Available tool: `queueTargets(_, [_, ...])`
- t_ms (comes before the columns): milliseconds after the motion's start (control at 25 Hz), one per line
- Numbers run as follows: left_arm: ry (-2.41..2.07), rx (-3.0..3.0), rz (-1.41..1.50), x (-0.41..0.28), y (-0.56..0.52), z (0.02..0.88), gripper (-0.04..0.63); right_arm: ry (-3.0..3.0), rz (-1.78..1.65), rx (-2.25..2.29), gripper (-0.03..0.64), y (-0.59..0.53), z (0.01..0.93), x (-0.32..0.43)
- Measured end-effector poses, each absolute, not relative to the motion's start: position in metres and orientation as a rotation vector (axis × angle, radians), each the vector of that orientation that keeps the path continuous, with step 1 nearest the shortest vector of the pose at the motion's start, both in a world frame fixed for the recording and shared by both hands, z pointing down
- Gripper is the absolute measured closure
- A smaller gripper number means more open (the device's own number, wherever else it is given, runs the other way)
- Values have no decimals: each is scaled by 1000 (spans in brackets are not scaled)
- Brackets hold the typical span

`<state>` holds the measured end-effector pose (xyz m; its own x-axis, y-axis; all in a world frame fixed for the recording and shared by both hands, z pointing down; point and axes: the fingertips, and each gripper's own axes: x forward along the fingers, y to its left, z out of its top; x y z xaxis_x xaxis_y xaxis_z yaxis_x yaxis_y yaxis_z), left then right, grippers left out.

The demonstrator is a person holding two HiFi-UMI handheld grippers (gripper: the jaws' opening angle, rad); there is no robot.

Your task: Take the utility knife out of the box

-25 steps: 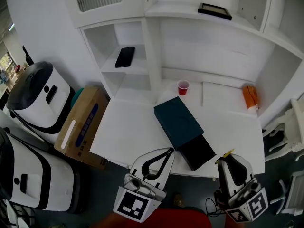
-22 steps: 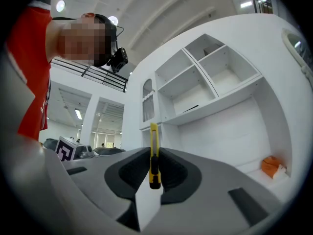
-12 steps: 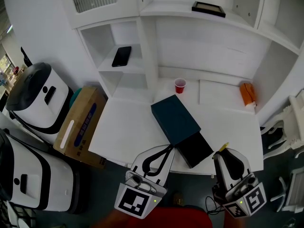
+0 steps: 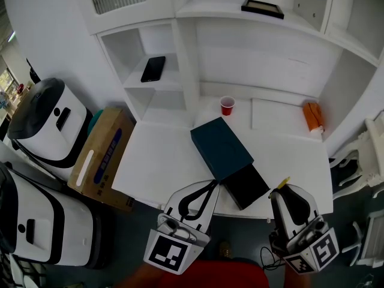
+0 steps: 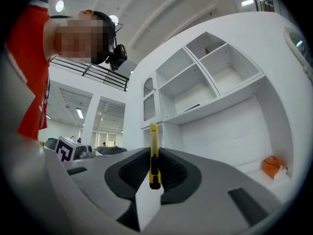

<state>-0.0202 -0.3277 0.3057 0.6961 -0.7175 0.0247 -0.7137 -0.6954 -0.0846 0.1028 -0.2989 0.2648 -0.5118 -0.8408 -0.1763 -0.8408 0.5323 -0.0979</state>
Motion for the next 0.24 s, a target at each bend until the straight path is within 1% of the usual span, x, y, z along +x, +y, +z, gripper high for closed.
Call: queueTargets(240, [1191,-2823,-79,-20,-325,305,555,2569,0,-1418,545,-296,264,102])
